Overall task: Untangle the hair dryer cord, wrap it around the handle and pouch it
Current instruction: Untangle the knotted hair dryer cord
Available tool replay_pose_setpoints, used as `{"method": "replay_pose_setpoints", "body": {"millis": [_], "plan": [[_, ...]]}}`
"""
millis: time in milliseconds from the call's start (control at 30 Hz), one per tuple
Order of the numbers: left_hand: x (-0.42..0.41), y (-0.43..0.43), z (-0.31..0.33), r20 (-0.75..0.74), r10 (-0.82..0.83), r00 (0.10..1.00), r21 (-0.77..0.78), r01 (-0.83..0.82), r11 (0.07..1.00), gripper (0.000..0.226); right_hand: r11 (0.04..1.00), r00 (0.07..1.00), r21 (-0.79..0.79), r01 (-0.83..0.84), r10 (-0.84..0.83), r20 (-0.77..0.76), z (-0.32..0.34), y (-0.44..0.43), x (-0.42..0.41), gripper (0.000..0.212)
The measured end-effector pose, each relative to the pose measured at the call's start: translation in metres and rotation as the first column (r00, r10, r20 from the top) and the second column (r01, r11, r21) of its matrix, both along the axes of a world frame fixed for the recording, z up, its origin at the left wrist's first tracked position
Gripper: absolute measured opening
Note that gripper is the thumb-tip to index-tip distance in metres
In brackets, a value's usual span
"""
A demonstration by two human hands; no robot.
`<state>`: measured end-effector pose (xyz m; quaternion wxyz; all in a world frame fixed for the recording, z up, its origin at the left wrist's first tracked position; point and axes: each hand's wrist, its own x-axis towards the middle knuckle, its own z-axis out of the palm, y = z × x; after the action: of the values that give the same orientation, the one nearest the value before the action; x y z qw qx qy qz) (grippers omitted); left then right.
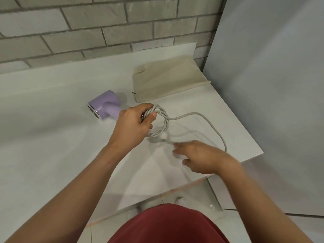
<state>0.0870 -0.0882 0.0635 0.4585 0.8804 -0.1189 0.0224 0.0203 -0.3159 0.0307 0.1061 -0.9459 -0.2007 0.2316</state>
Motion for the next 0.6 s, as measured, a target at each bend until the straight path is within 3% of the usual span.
{"method": "replay_pose_setpoints", "body": {"millis": [67,133,200,267,333,400,467,600], "plan": [[-0.001,-0.002,-0.002,0.001,-0.011,1.000,0.021,0.011,1.000,0.014,0.972,0.998,0.237,-0.012,-0.004,0.067,0.039,-0.012,-0.005,0.041],[-0.001,-0.004,-0.004,0.013,-0.010,1.000,0.038,0.010,0.999,0.016,0.820,0.962,0.572,0.016,-0.168,0.214,0.074,-0.017,-0.005,0.030],[-0.001,-0.006,-0.005,0.023,-0.004,1.000,0.040,0.003,0.999,0.016,0.697,0.872,0.717,0.018,-0.362,0.330,0.086,-0.022,0.001,0.022],[-0.001,-0.006,-0.004,0.038,0.003,0.999,0.019,-0.004,1.000,0.018,0.781,0.812,0.616,0.097,-0.420,0.405,0.084,-0.022,0.014,0.026],[-0.001,-0.005,-0.003,0.050,0.008,0.999,-0.017,-0.007,1.000,0.020,0.893,0.841,0.404,0.199,-0.368,0.397,0.077,-0.022,0.027,0.035],[-0.002,-0.002,-0.001,0.068,0.006,0.998,-0.026,-0.004,1.000,0.021,0.949,0.859,0.247,0.193,-0.286,0.425,0.070,-0.021,0.035,0.033],[-0.001,-0.001,0.000,0.084,0.008,0.996,-0.032,-0.005,0.999,0.021,0.963,0.857,0.229,0.139,-0.233,0.459,0.067,-0.018,0.038,0.022],[0.002,-0.001,0.001,0.120,0.017,0.993,-0.025,-0.015,1.000,0.023,0.944,0.882,0.291,0.158,-0.267,0.389,0.051,0.007,0.036,0.011]]}}
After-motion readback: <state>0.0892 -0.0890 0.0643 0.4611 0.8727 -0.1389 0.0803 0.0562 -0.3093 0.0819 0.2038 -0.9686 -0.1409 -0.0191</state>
